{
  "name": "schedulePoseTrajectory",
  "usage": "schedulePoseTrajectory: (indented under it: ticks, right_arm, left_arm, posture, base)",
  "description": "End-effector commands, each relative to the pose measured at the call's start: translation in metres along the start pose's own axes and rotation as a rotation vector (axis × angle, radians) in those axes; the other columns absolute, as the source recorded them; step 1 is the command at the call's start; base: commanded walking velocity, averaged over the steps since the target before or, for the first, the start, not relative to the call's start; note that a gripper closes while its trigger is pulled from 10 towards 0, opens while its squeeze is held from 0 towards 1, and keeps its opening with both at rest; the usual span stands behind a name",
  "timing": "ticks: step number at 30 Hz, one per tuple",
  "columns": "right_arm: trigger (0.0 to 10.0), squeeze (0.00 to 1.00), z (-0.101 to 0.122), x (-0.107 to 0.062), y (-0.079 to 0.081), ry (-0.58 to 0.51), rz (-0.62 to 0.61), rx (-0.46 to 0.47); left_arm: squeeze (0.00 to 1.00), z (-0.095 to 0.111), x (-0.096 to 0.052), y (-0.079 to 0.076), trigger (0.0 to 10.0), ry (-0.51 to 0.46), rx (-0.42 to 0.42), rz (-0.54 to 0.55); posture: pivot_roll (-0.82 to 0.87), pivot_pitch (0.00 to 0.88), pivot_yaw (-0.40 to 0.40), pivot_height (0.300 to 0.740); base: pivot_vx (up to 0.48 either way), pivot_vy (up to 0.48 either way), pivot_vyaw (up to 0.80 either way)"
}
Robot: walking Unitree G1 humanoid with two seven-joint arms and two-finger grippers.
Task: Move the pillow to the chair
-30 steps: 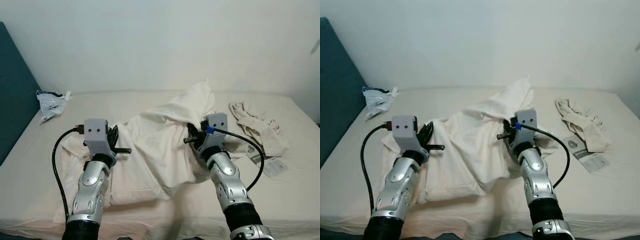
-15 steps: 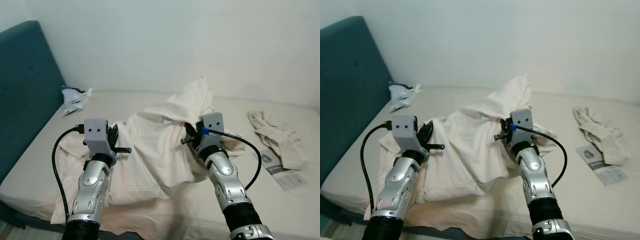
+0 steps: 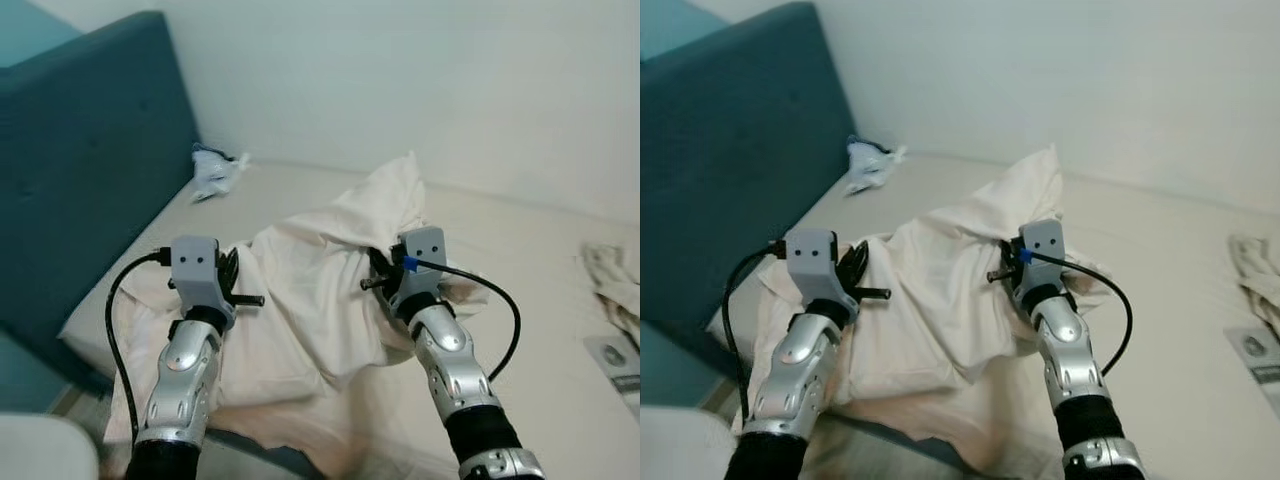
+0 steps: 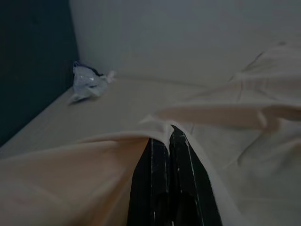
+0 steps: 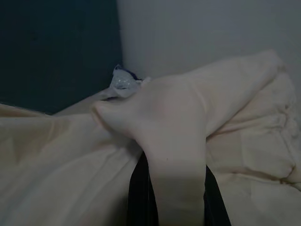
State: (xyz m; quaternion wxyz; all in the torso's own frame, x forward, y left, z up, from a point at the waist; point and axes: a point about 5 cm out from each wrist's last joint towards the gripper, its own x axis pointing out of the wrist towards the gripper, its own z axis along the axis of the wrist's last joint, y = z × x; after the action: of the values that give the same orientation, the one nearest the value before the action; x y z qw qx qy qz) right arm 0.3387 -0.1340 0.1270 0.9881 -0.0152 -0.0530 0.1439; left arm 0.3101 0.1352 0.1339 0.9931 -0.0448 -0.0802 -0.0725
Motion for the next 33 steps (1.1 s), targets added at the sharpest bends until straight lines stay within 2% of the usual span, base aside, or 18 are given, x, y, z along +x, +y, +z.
schedulePoseTrajectory:
  ticks: [1,33]
  right_arm:
    - [10.0,0.00,0.0068,0.0041,0.0116,-0.043,0.051,0.005]
    - [10.0,0.00,0.0040,0.0035,0.0087,-0.037,0.042,0.029]
  left_arm:
    - [0.00,0.0132,0.0014,-0.0017,10.0,-0.059,0.019,-0.023]
    - [0.00,0.0107,0.0049,-0.0049,10.0,-0.020,0.029,-0.052]
  posture:
    - [0.04,0.055,-0.005,0.740]
    - [0.04,0.052,0.006,0.740]
  base:
    - [0.000,0.000,0.80]
    - [0.000,0.000,0.80]
